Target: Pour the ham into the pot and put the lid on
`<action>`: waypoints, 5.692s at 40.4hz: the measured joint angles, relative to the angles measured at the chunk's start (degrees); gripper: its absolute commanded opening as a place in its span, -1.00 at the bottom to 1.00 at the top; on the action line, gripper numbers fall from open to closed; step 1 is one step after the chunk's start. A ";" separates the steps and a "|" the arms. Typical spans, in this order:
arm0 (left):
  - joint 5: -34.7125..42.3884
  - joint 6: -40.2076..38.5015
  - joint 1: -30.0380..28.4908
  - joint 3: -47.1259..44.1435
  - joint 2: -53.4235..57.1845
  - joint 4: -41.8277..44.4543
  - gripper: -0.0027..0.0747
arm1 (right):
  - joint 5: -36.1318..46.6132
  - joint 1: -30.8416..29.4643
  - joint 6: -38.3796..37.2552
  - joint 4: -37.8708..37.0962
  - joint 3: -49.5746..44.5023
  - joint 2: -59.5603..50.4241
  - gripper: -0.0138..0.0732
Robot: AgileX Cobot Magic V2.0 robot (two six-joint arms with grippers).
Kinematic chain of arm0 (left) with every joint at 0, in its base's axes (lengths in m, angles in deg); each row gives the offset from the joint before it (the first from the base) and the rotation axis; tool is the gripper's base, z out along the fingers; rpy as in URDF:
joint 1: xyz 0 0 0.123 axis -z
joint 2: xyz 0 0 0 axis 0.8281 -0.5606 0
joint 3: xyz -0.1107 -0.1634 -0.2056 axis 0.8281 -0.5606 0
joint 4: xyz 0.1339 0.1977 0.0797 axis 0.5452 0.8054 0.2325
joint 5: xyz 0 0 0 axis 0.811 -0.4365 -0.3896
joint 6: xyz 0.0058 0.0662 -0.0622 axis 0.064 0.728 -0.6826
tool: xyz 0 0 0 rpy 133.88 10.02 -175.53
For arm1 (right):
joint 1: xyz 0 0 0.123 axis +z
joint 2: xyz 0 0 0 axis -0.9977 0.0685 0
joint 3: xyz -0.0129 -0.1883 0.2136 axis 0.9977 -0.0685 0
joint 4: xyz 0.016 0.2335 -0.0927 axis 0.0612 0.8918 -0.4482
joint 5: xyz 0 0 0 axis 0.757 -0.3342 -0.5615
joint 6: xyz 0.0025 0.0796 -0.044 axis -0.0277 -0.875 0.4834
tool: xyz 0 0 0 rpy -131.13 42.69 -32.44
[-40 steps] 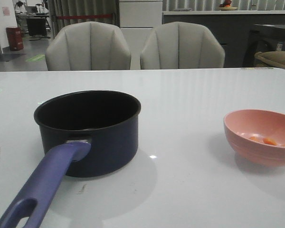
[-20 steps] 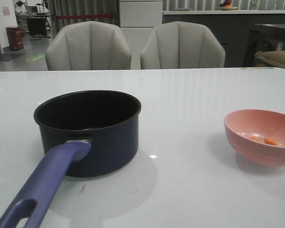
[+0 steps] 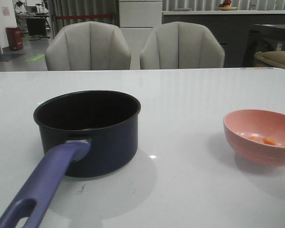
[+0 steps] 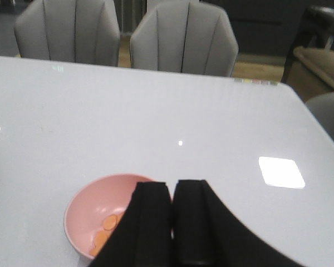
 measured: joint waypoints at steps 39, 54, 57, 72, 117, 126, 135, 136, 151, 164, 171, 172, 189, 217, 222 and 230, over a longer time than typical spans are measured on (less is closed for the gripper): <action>0.00 0.00 0.00 0.00 0.00 0.00 0.06 | -12.28 -3.64 0.03 5.63 24.25 50.56 0.53; 0.00 0.00 0.00 0.00 0.00 0.00 0.06 | -16.47 -6.22 0.03 7.55 33.87 69.05 0.53; 0.00 0.00 0.00 0.00 0.00 0.00 0.06 | -16.85 -6.22 0.03 8.27 35.21 71.73 0.50; 0.00 0.00 0.00 0.00 0.00 0.00 0.06 | -19.51 -6.22 0.49 13.09 40.49 79.77 -0.35; 0.00 0.00 0.00 0.00 0.00 0.00 0.06 | -11.73 25.55 11.09 17.79 60.87 78.94 -0.37; 0.00 0.00 0.00 0.00 0.00 0.00 0.06 | 11.62 29.40 11.21 17.01 52.62 79.29 -0.37; 0.00 0.00 0.00 0.00 0.00 0.00 0.06 | 34.96 30.75 11.96 11.14 42.08 79.41 -0.37; 0.00 0.00 0.00 0.00 0.00 0.00 0.06 | 37.10 30.75 12.33 10.52 41.54 79.54 -0.37; 0.00 0.00 0.00 0.00 0.00 0.00 0.06 | 49.36 30.75 30.55 8.97 39.61 81.35 -0.37; 0.00 0.00 0.00 0.00 0.00 0.00 0.06 | 58.52 32.99 44.53 7.38 39.57 82.21 -0.37; 0.00 0.00 0.00 0.00 0.00 0.00 0.06 | 63.89 33.61 52.25 6.32 39.47 84.52 -0.37; 0.00 0.00 0.00 0.00 0.00 0.00 0.06 | 65.00 33.61 53.89 5.94 39.34 85.05 -0.37; 0.00 0.00 0.00 0.00 0.00 0.00 0.06 | 77.50 33.61 66.70 1.27 36.64 91.50 -0.37; 0.00 0.00 0.00 0.00 0.00 0.00 0.06 | 60.23 33.74 39.90 15.13 39.10 82.43 -0.37; 0.00 0.00 0.00 0.00 0.00 0.00 0.06 | 43.87 33.30 38.69 23.71 43.02 77.83 -0.37; 0.00 0.00 0.00 0.00 0.00 0.00 0.06 | 24.06 30.57 38.67 27.83 46.04 73.76 -0.37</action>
